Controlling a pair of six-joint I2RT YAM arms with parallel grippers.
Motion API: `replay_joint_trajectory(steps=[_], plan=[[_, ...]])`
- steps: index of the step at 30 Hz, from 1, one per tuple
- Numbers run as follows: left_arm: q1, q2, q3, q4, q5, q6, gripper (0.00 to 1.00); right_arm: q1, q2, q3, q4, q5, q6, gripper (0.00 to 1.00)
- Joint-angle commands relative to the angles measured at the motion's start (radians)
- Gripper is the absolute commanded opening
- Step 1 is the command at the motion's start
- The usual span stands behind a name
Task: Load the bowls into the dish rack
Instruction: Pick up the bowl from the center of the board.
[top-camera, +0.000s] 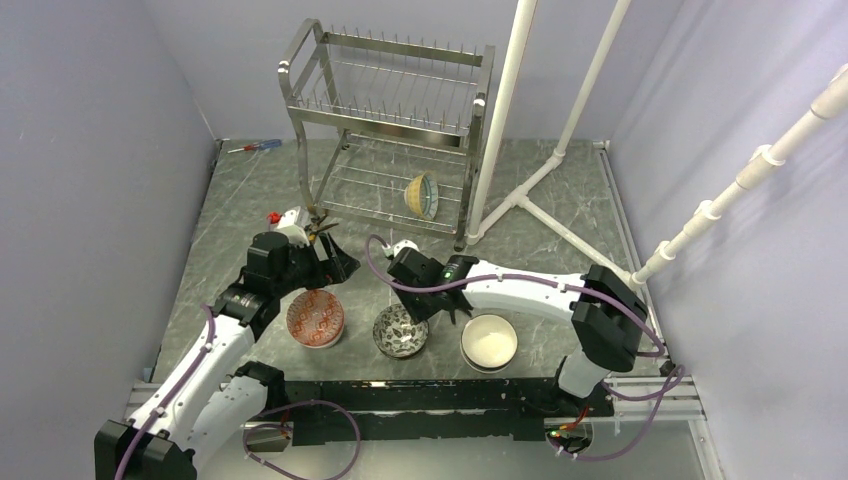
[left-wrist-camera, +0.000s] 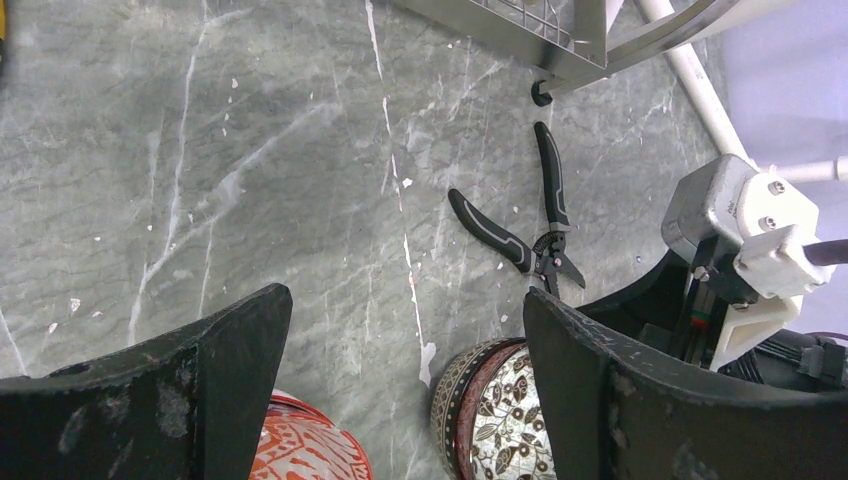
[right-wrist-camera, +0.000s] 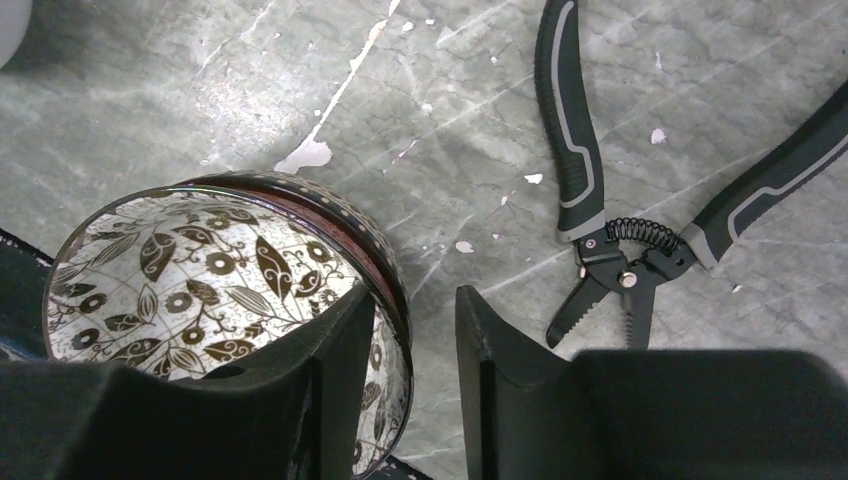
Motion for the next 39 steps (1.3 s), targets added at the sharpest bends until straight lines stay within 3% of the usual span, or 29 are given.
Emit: replay_joint_trajectory(steps=[1,3,5,7,21,35,39], plan=[[0.001,-0.012,0.003,0.026,0.008,0.000,0.91,0.001,-0.028,0.030,-0.023,0.063,-0.003,0.37],[0.001,-0.008,-0.002,0.034,0.010,-0.006,0.91,0.000,-0.041,0.026,-0.027,0.075,-0.008,0.30],[0.001,-0.005,-0.007,0.041,0.014,-0.010,0.91,0.001,-0.053,0.027,-0.024,0.080,-0.017,0.12],[0.001,-0.001,-0.010,0.044,0.017,-0.011,0.91,0.002,-0.066,0.030,-0.022,0.086,-0.022,0.00],[0.001,-0.004,0.016,0.027,0.040,-0.007,0.91,-0.018,-0.175,0.024,0.020,0.098,-0.046,0.00],[0.001,-0.037,0.054,0.073,0.190,-0.096,0.94,-0.265,-0.361,-0.149,0.377,-0.314,0.033,0.00],[0.001,-0.023,0.023,0.204,0.293,-0.195,0.94,-0.328,-0.399,-0.185,0.448,-0.359,0.061,0.00]])
